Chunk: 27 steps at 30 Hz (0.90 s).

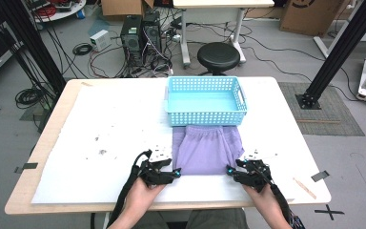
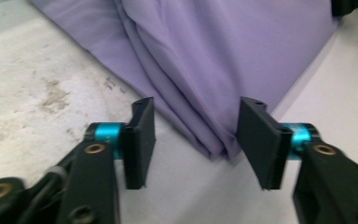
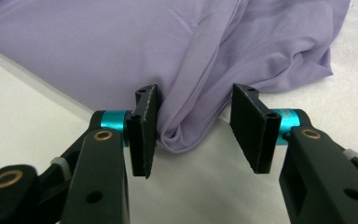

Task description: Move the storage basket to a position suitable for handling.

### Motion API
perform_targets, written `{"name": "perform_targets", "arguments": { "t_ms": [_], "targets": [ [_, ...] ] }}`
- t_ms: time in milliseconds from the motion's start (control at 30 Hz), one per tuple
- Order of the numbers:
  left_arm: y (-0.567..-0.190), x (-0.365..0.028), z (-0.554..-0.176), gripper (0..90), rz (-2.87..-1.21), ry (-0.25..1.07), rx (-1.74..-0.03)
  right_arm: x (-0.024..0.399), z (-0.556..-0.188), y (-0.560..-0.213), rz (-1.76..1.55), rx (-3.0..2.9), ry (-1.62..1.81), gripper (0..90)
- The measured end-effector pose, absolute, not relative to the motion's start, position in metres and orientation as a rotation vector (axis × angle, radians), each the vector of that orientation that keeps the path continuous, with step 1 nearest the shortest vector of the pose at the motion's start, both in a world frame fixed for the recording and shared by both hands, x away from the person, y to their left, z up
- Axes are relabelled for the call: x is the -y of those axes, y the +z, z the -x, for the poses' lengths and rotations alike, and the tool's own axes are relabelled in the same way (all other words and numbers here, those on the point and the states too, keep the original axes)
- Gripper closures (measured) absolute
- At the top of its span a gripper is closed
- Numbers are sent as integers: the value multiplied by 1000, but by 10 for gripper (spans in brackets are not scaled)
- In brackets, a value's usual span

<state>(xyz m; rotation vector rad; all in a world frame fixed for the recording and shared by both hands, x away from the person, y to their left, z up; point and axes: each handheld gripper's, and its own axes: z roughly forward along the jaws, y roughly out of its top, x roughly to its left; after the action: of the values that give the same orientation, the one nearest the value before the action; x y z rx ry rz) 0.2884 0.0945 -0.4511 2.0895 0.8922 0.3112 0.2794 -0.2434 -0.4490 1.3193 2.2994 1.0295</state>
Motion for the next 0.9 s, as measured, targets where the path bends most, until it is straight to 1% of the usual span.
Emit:
{"name": "perform_targets", "arguments": {
  "t_ms": [133, 200, 233, 333, 367, 400, 500, 533, 567, 667, 833, 900],
  "targets": [
    [-450, -91, -286, 460, -2080, 320, -945, 243, -280, -449, -1311, -2304, 1031, 513],
    [-450, -91, -286, 500, -2070, 306, -956, 243, -279, -449, -1300, -2304, 1029, 508],
    [-450, -91, -286, 537, -2064, 294, -963, 242, -279, -449, -1302, -2304, 1027, 509],
    [-450, -88, -285, 599, -2059, 281, -962, 242, -279, -449, -1301, -2305, 1031, 535],
    [-450, -88, -285, 626, -2060, 276, -964, 242, -279, -449, -1301, -2306, 1030, 548],
    [-450, -87, -285, 633, -2058, 276, -964, 242, -279, -449, -1302, -2308, 1032, 562],
    [-451, -85, -285, 704, -2046, 254, -952, 244, -281, -449, -1308, -2310, 1041, 643],
    [-451, -85, -284, 763, -2046, 232, -938, 244, -281, -449, -1306, -2315, 1046, 677],
    [-451, -83, -284, 805, -2046, 237, -935, 244, -280, -450, -1302, -2319, 1052, 708],
    [-451, -82, -282, 834, -2064, 261, -906, 243, -279, -449, -1282, -2338, 1063, 807],
    [-451, -84, -285, 844, -2050, 218, -907, 247, -279, -449, -1312, -2356, 1100, 854],
    [-451, -86, -286, 847, -2047, 181, -906, 248, -277, -449, -1321, -2362, 1107, 863]
  ]
}}
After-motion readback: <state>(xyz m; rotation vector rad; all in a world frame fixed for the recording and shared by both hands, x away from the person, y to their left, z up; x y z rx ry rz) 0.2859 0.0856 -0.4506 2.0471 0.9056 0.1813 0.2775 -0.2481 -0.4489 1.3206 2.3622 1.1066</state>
